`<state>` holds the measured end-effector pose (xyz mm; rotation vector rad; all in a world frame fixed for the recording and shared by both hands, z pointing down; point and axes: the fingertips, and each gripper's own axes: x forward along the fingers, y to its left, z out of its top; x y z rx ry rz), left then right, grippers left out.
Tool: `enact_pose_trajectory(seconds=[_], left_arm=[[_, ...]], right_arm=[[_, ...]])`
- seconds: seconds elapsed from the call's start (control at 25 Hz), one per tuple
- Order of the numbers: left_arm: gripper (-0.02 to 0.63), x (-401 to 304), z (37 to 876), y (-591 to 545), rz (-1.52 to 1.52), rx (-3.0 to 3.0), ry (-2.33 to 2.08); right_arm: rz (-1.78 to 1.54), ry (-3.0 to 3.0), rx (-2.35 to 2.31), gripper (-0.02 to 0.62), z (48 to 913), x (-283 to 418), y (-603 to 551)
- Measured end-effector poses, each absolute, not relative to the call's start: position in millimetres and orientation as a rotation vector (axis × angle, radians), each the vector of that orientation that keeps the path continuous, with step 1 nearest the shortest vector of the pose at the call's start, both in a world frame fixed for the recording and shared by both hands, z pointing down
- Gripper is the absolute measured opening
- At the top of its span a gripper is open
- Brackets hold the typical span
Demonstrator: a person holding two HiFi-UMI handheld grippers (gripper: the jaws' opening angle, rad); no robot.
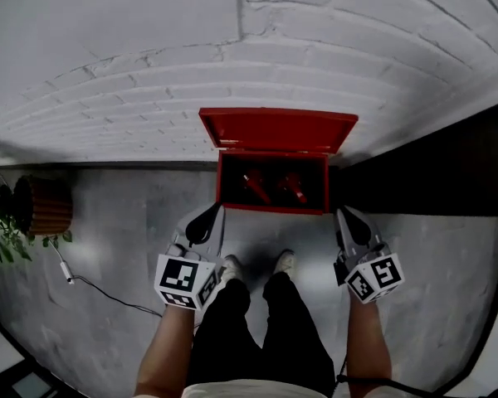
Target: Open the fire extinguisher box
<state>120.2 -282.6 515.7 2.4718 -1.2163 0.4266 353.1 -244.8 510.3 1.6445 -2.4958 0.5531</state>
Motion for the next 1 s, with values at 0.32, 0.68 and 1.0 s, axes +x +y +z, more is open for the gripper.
enact_pose_trajectory(seconds=[0.32,0.68,1.0], left_arm=[[0.005,114.5,411.5,-262.3,0.394,2.490,-1.235],[0.006,114.4,358.2,-261.2,0.397,2.567,-1.264],[0.006,124.9,348.6,-264.6,0.365,2.555,-1.268]], right_arm=[[0.520,-2.471,1.683,0.008,425.8,347.1,-215.9],[0.384,-2.482,1.698,0.008,347.5,347.7,-226.9],[0.371,-2.498,1.668,0.006,335.7,346.2,-234.3]])
